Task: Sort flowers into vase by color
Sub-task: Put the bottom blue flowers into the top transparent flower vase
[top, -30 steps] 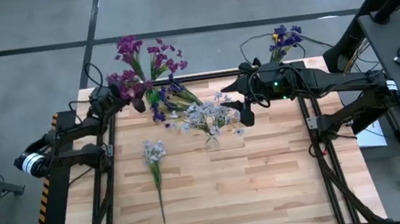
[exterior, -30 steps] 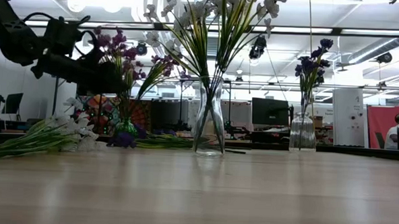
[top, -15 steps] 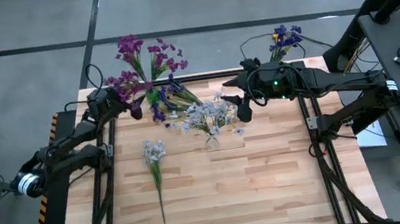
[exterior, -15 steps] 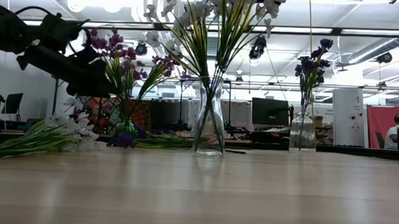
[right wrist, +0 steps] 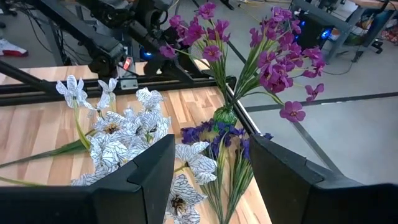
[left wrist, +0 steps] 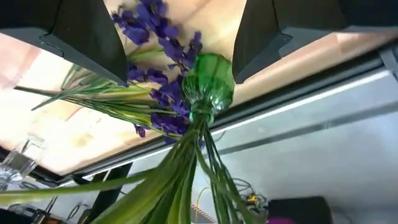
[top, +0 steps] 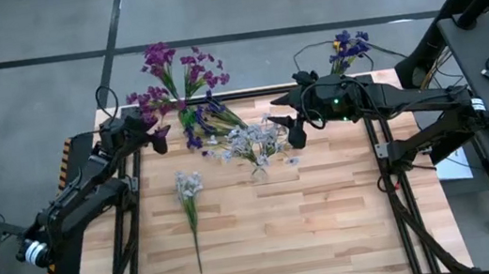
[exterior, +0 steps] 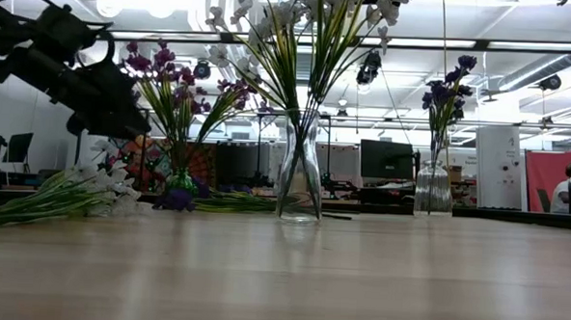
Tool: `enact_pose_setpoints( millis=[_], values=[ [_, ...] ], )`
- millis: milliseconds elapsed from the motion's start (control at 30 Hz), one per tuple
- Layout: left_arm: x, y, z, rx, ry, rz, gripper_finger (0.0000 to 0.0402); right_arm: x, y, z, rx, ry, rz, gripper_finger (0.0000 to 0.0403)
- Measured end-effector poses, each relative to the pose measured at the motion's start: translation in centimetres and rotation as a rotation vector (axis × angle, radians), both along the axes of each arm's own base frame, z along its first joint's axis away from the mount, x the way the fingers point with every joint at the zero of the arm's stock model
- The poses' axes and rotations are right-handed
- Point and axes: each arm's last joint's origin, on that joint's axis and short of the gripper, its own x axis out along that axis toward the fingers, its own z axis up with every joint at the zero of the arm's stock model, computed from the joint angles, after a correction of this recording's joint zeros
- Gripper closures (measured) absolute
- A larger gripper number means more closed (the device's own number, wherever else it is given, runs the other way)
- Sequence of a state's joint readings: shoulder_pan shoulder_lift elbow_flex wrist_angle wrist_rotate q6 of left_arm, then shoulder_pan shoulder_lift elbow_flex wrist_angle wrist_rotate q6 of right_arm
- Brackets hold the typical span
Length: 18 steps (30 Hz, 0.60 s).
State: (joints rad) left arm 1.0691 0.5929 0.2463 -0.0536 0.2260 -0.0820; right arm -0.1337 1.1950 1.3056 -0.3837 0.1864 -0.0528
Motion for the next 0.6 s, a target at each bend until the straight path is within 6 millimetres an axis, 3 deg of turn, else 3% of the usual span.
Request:
enact_pose_setpoints(
  millis=[267, 600],
  values=[
    [-0.8, -1.4, -0.4, -0.127, -0.022, 0.037, 0.0132, 0.0, 0.0, -0.1, -0.008, 0.012, 0.004, 0.0204],
    [-1.1, -1.8, 0.2, -0.118, -0.092, 0.088, 0.0131, 0.0, 0.0, -0.2, -0.014, 0.018, 0.007, 0.0204]
  ],
)
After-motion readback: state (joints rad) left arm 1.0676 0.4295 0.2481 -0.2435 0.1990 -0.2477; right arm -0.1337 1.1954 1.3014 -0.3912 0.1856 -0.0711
